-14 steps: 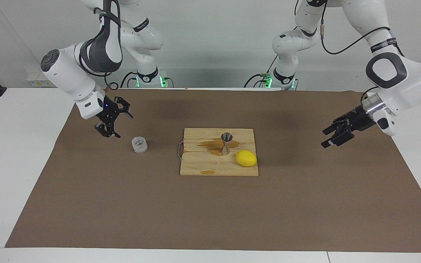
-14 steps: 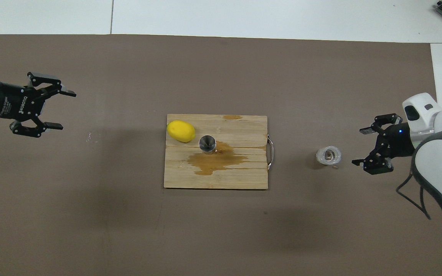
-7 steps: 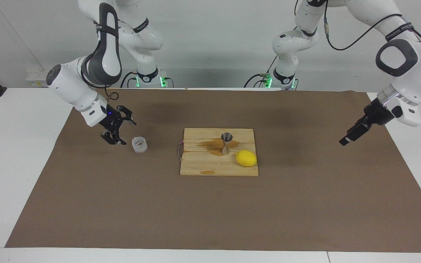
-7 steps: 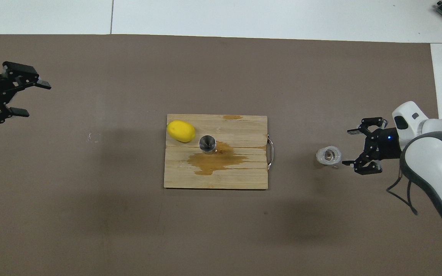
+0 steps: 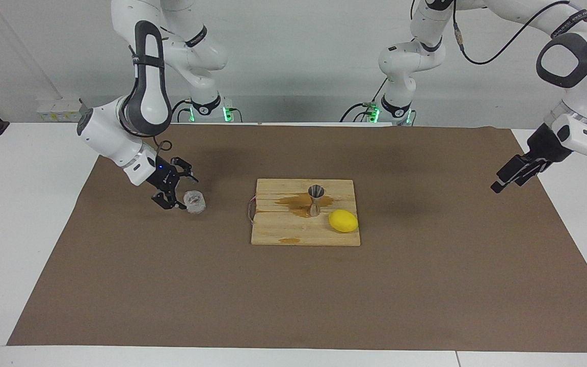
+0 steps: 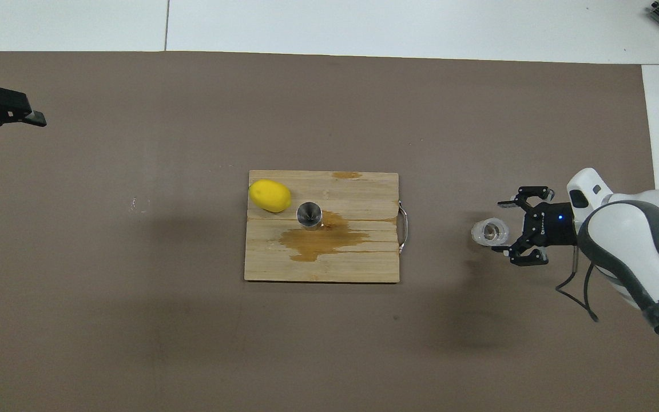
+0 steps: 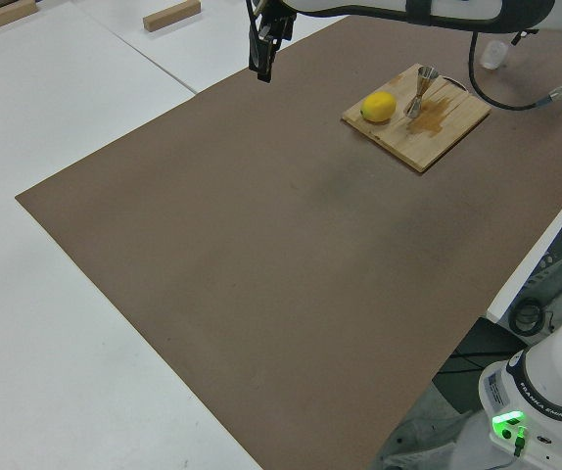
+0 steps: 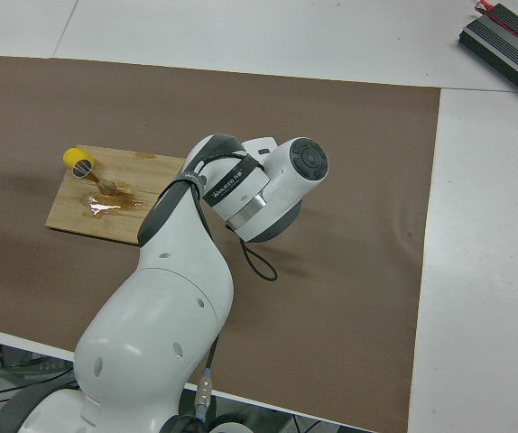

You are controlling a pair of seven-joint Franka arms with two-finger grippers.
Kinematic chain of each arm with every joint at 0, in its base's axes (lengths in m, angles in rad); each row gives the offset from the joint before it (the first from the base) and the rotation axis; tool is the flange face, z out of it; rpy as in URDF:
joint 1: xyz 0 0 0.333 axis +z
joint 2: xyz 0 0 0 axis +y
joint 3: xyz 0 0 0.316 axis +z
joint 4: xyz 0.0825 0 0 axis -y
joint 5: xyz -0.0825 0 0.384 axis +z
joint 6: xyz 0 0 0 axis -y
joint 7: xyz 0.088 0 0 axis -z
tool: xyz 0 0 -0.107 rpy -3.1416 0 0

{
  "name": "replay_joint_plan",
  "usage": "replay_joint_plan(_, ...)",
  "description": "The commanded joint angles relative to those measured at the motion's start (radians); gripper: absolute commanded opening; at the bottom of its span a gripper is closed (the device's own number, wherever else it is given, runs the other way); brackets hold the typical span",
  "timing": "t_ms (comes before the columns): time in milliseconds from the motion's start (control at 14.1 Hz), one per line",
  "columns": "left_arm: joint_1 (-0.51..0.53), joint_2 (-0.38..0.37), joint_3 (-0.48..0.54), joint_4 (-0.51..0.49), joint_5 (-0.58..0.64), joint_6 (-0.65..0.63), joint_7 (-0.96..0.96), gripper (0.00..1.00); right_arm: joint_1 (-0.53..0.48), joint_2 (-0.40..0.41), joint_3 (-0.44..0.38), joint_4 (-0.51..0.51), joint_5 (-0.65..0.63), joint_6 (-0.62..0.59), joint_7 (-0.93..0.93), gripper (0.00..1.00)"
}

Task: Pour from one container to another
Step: 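Return the left gripper to rest while the right gripper approaches the white cup, then close the right gripper around the small white cup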

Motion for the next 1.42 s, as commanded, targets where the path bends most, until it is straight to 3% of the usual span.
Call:
replay_joint_plan(0, -0.087, -0.026, 0.052, 0.020, 0.094, -0.027, 0.022, 1.00, -0.017, 0.009, 0.008, -0.021, 0.038, 0.017, -0.068, 1.00)
replay_joint_plan(640, -0.092, -0.141, 0.033, 0.023, 0.190, -0.292, 0.319, 1.00, -0.024, 0.083, 0.008, -0.051, 0.162, 0.065, -0.255, 1.00)
replay_joint_plan(924, -0.100, -0.158, 0.019, -0.014, 0.188, -0.285, 0.315, 1.00, -0.058, 0.153, 0.009, -0.051, 0.223, 0.059, -0.373, 1.00)
replay_joint_plan(1137, -0.098, -0.204, 0.019, -0.109, 0.187, -0.218, 0.313, 1.00, -0.059, 0.155, 0.009, -0.045, 0.241, 0.050, -0.378, 1.00)
replay_joint_plan(1351, -0.103, -0.215, 0.019, -0.118, 0.185, -0.222, 0.310, 1.00, -0.053, 0.155, 0.009, -0.045, 0.241, 0.051, -0.378, 1.00)
